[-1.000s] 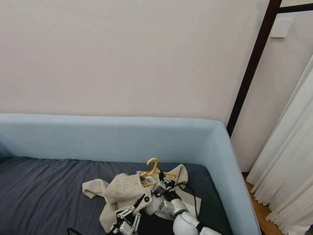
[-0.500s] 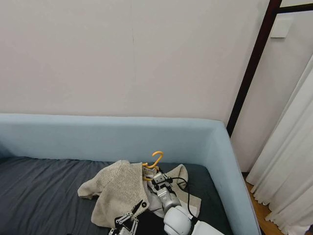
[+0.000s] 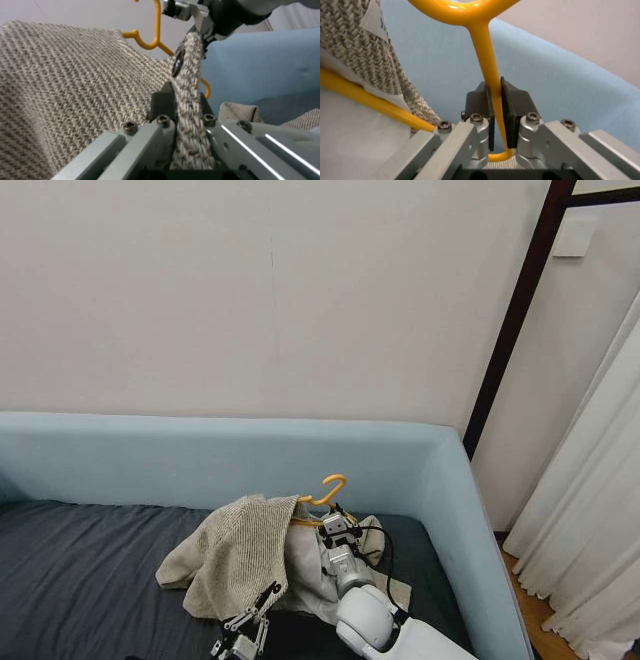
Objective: Pick up the clothes from the sofa and hang them on the clothes hanger.
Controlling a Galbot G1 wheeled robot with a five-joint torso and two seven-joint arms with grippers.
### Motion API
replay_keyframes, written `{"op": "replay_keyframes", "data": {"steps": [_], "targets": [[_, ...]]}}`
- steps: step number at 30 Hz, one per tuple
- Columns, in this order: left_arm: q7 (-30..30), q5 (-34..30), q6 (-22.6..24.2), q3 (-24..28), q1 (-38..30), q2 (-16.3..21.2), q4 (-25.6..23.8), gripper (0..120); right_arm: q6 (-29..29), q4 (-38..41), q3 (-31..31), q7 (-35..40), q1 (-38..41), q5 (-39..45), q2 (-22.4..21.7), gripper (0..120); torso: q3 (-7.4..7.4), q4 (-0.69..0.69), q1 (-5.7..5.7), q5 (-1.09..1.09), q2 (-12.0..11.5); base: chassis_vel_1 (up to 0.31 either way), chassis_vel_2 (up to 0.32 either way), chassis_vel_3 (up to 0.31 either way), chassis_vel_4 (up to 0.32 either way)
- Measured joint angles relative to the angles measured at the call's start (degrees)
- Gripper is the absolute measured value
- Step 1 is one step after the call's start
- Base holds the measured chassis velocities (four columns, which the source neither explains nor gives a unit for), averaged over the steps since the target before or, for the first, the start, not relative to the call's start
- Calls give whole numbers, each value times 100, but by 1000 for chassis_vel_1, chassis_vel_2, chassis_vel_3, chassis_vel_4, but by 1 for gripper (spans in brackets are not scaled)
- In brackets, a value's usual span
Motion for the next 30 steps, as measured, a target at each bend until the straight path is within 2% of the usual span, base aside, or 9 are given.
{"op": "replay_keyframes", "data": {"steps": [2,11,16,21,23,25,26,27,30], "targets": [[-1,-1,-25,5,-7,0,21,5,57,-11,-5,-13,-2,-19,18,4,0,0,0,0,0,0,0,0,0],[-389,-138,-365,80,15,182,221,37,845,-374,97,-586,71,-779,115,4,0,0,0,-1,0,0,0,0,0],[-448,-633,-372,133,333,561,-88,54,1211,-685,212,-846,118,-984,213,4,0,0,0,-1,0,0,0,0,0],[-365,-1637,-373,-14,879,1326,-755,71,1460,-880,337,-975,97,-1232,273,4,0,1,0,-1,0,0,0,0,0],[-95,-2385,-373,-184,1158,1731,-1148,79,1486,-899,395,-994,65,-1342,281,4,0,1,0,-4,0,0,0,0,0],[757,-4015,-320,-635,1553,2425,-1928,93,1499,-900,485,-1006,-19,-1658,289,4,0,3,0,-2,0,0,0,0,0],[757,-4015,-320,-635,1553,2425,-1928,93,1499,-900,485,-1006,-19,-1658,289,4,0,3,0,-2,0,0,0,0,0],[825,-4222,-235,-738,1583,2542,-2044,94,1503,-896,492,-1010,-32,-1708,287,4,0,2,0,-1,0,0,0,0,0],[1014,-5630,740,-1203,1284,3641,-2466,100,1572,-874,527,-1053,-180,-2116,277,4,0,-1,0,-2,1,0,0,0,0]]}}
